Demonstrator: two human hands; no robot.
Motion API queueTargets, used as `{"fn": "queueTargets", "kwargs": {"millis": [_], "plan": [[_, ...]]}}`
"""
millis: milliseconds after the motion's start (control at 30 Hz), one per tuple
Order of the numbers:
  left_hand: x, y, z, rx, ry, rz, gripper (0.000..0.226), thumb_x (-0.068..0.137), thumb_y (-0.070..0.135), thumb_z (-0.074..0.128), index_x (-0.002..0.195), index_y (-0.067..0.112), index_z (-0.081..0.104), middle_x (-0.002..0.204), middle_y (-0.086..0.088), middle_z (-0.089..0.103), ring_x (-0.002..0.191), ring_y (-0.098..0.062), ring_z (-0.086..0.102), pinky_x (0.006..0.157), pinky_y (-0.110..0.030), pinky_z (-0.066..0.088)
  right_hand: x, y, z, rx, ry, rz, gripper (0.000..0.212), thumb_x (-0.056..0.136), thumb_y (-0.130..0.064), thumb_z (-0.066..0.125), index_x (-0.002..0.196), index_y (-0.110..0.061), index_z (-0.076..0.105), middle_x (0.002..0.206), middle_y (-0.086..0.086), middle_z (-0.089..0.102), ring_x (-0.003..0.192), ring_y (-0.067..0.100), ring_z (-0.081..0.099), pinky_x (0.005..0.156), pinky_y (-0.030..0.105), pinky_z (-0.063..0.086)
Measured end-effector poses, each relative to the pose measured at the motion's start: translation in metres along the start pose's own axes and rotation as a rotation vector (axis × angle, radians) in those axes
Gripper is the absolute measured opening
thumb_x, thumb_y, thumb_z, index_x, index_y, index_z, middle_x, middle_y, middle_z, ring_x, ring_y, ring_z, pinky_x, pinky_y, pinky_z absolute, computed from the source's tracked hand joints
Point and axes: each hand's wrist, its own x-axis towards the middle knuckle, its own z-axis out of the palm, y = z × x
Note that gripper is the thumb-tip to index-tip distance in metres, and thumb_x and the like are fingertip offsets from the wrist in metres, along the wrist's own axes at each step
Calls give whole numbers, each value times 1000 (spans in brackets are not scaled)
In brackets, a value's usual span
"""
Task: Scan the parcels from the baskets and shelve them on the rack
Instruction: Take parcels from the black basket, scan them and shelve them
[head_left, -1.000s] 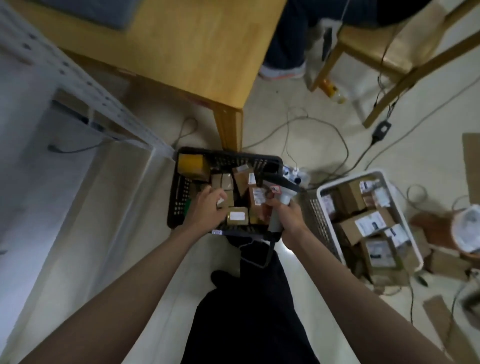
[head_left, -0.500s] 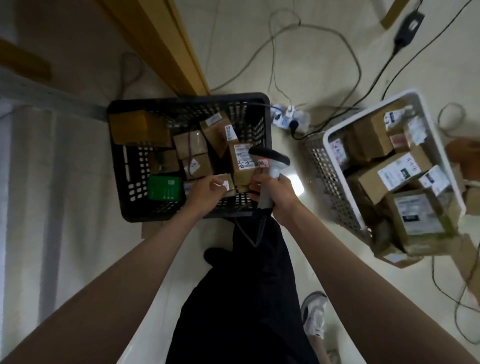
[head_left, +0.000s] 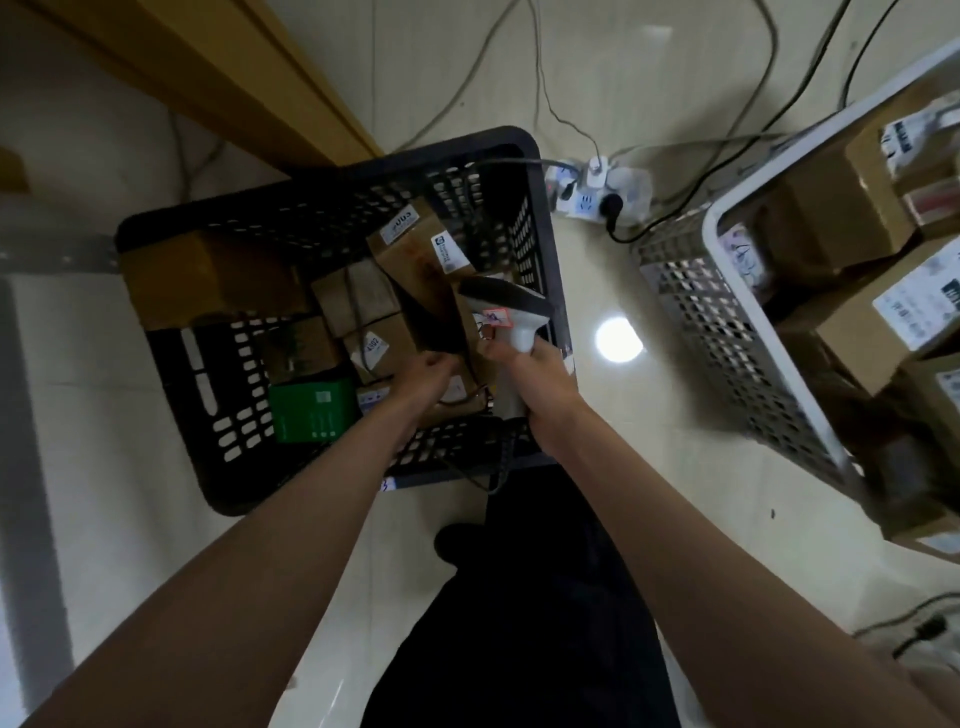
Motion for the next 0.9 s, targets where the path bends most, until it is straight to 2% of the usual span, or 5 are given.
{"fn": "queueTargets", "kwargs": {"millis": [133,367,533,767,900], "plan": [[29,3,16,-109,-65,-26,37,103,34,49,132,14,63,125,-5,67,96,-12,61,76,-27,47,34,0,10,-76,36,-56,44,91,-15,69,134,-12,58,123,14,67,112,30,66,99,48,55],[56,10,38,-480,-137,-191,34,102,35,48,125,17,64,119,-11,70,110,-28,65,96,-43,54,63,9,14,-157,87,-79,33,90,-17,71,121,-6,67,117,16,69,110,29,65,97,46,55],[51,15,42,-644,-146,-164,37,96,34,59,129,19,62,110,-7,74,96,-23,70,65,-33,56,62,9,13,-85,66,-75,26,92,-16,69,118,-13,67,112,11,72,105,26,68,96,45,56],[53,3,51,-717,-49,-131,43,97,26,60,137,13,50,128,-15,64,111,-29,64,75,-37,54,55,11,15,-3,65,-86,26,91,-16,70,116,-14,68,110,11,73,104,27,69,97,50,56],[53,6,47,-812,-114,-119,33,97,27,62,125,10,64,114,-10,70,87,-18,72,64,-28,56,53,19,15,59,58,-61,24,92,-18,70,116,-18,67,110,8,73,104,24,69,97,49,56]]}}
